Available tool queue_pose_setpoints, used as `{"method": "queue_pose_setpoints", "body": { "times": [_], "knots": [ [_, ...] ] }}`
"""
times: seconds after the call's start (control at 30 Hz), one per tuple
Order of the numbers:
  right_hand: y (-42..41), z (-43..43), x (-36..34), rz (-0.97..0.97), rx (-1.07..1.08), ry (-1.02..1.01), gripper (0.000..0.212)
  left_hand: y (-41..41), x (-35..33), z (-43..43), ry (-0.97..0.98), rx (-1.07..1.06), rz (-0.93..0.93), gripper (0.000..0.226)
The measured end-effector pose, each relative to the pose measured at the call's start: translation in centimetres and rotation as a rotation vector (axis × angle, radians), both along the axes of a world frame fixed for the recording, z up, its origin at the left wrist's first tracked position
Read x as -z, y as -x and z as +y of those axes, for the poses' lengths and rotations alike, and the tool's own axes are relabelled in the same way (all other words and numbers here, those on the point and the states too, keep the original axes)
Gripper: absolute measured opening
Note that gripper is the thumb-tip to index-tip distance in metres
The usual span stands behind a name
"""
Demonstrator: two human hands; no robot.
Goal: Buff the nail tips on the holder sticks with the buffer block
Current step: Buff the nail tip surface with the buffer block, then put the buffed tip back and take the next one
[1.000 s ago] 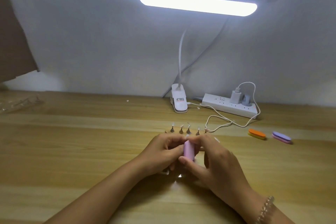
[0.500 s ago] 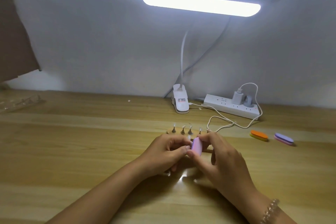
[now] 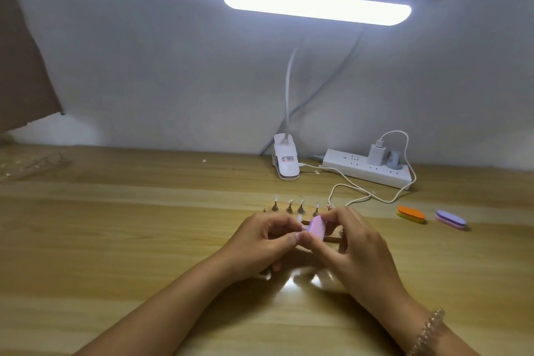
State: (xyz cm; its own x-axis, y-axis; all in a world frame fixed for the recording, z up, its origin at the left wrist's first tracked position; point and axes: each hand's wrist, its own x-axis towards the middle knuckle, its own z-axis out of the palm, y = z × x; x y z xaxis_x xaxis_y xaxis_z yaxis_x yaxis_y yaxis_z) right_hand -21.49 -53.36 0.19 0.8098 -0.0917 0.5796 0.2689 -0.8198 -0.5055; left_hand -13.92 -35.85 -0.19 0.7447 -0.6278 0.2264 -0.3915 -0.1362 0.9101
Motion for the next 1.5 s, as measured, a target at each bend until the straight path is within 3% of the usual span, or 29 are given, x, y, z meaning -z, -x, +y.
{"method": "queue_pose_setpoints", "body": {
  "times": [0.17, 0.3, 0.43, 0.57, 0.77, 0.97, 1.2, 1.37, 1.43, 1.5],
  "knots": [
    [0.4, 0.9, 0.1, -0.037, -0.049, 0.111, 0.035, -0.1, 0.0, 0.0, 0.010, 0.000, 0.028, 0.022],
    [0.0, 0.1, 0.0, -0.019, 0.012, 0.001, 0.035, 0.0, 0.1, -0.1, 0.016, -0.023, 0.019, 0.022],
    [0.4, 1.1, 0.1, -0.038, -0.037, 0.137, 0.037, 0.0, 0.1, 0.0, 0.014, -0.034, 0.029, 0.026],
    [0.3, 0.5, -0.2, -0.040, 0.037, 0.041, 0.036, 0.1, 0.0, -0.1, 0.016, -0.051, 0.011, 0.018],
    [0.3, 0.6, 0.1, -0.019, 0.082, 0.074, 0.034, 0.2, -0.1, -0.3, 0.064, -0.076, 0.011, 0.011],
    [1.1, 0.6, -0.1, -0.052, 0.105, 0.019, 0.028, -0.2, -0.2, 0.0, 0.208, -0.295, -0.084, 0.017],
    [1.3, 0.3, -0.1, -0.023, 0.158, -0.163, 0.023, -1.2, 0.4, 0.1, 0.003, -0.472, -0.250, 0.018],
    [1.2, -0.9, -0.7, -0.027, 0.273, -0.510, 0.006, -1.3, 0.6, 0.0, -0.058, -0.459, -0.228, 0.012],
    [1.2, -1.4, -1.0, -0.006, 0.328, -0.650, 0.012, -1.3, 0.7, -0.1, -0.097, -0.451, -0.240, 0.009],
    [1.1, -1.7, -0.9, 0.071, 0.369, -0.644, 0.008, -1.3, 0.6, -0.2, -0.132, -0.446, -0.260, 0.011]
  ]
}}
